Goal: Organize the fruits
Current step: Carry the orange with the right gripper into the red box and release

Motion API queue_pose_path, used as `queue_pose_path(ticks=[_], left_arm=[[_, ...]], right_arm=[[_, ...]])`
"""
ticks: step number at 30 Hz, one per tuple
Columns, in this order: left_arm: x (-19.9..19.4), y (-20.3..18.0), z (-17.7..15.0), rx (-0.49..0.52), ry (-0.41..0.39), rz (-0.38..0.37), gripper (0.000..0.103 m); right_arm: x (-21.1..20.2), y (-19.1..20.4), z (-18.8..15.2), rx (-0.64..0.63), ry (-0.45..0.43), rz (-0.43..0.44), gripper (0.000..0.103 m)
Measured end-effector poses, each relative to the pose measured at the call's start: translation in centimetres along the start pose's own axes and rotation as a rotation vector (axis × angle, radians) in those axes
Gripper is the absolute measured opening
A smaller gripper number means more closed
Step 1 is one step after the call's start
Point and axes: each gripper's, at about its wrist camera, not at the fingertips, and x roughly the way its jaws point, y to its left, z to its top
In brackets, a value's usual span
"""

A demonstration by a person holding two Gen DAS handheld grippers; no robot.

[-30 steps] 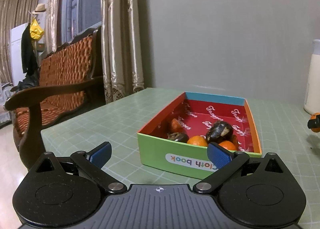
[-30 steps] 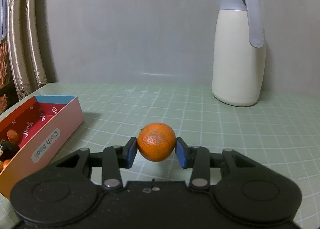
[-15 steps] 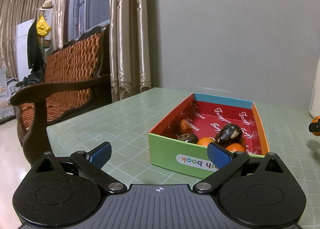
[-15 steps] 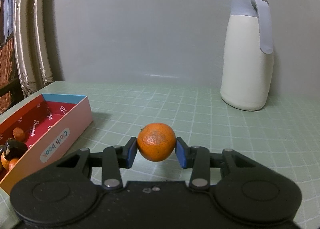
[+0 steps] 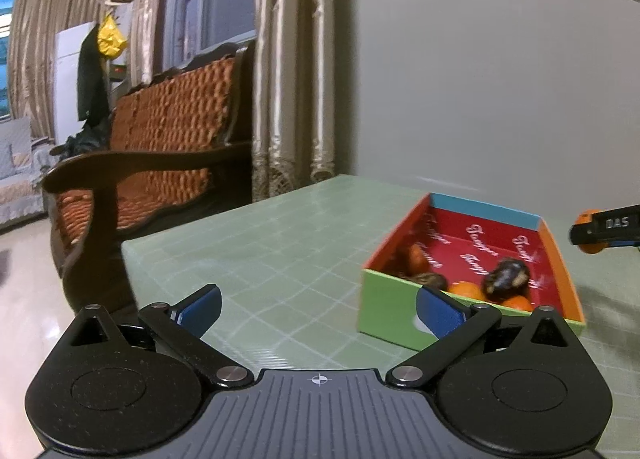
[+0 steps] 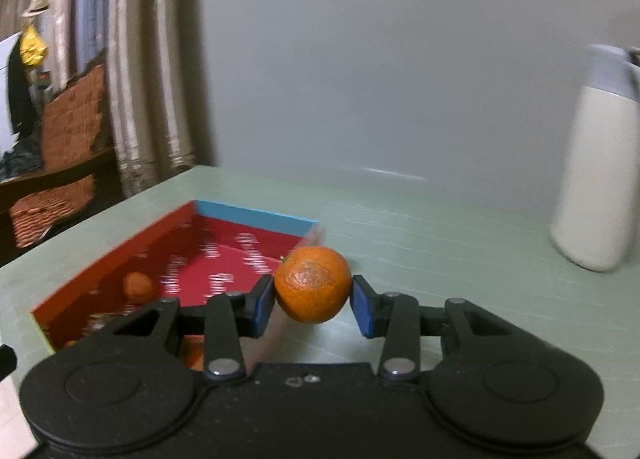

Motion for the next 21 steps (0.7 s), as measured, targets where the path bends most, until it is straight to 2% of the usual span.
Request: queue_pose_path(ticks=[7, 12, 14, 16, 21], left_arm=[[0.5, 2.6, 0.0, -0.037, 0.011, 0.033, 0.103], [0.8, 3.8, 0.0, -0.058, 0.016, 0.043, 0.103], [0.9, 4.0, 0.0, -0.064, 0.017, 0.043, 0.103], [0.9, 4.2, 0.1, -0.071, 0.018, 0.040, 0.103], [1.1, 3.9, 0.2, -0.086, 0.032, 0.031, 0.103]], right_arm=[[2.9, 4.6, 0.6, -0.088, 0.048, 0.047, 0.040], [4.0, 6.0, 0.2, -0.121, 0.090, 0.046, 0.041], [3.9, 6.4, 0.3, -0.127, 0.089, 0.046, 0.044], [3.4, 6.6, 0.3, -0.134, 0.084, 0.046, 0.055], [0.9, 6.1, 0.4, -0.127, 0.023, 0.040, 0.064]])
